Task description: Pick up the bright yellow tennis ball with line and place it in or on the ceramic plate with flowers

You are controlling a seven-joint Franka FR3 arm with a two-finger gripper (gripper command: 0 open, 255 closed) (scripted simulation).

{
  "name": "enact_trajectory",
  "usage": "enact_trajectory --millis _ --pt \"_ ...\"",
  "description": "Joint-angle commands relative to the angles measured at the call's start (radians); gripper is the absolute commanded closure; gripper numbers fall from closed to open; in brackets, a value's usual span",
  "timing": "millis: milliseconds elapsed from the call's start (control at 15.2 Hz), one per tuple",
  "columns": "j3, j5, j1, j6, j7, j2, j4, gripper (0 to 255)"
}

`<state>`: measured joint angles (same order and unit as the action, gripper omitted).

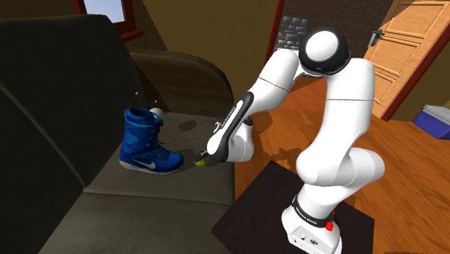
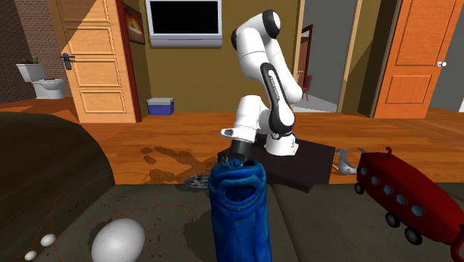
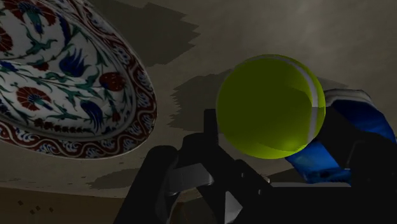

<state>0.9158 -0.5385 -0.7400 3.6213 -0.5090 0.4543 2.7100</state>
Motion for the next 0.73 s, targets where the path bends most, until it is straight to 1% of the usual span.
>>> enact_trajectory --millis 0,198,396,528,594,660 --pt "0.031 -0.007 -0.026 -0.04 0.016 -0.049 0.008 255" --pt "0.091 -0.004 -0.082 -0.096 0.047 -0.12 0.023 255" --pt "0.179 0.011 -0.169 -0.154 0.087 -0.189 0.036 255" --pt "0.266 0.03 -0.258 -0.194 0.12 -0.232 0.045 255" --pt "0.324 0.042 -0.318 -0.214 0.137 -0.253 0.048 255" --pt "0.395 0.053 -0.391 -0.233 0.153 -0.271 0.052 255"
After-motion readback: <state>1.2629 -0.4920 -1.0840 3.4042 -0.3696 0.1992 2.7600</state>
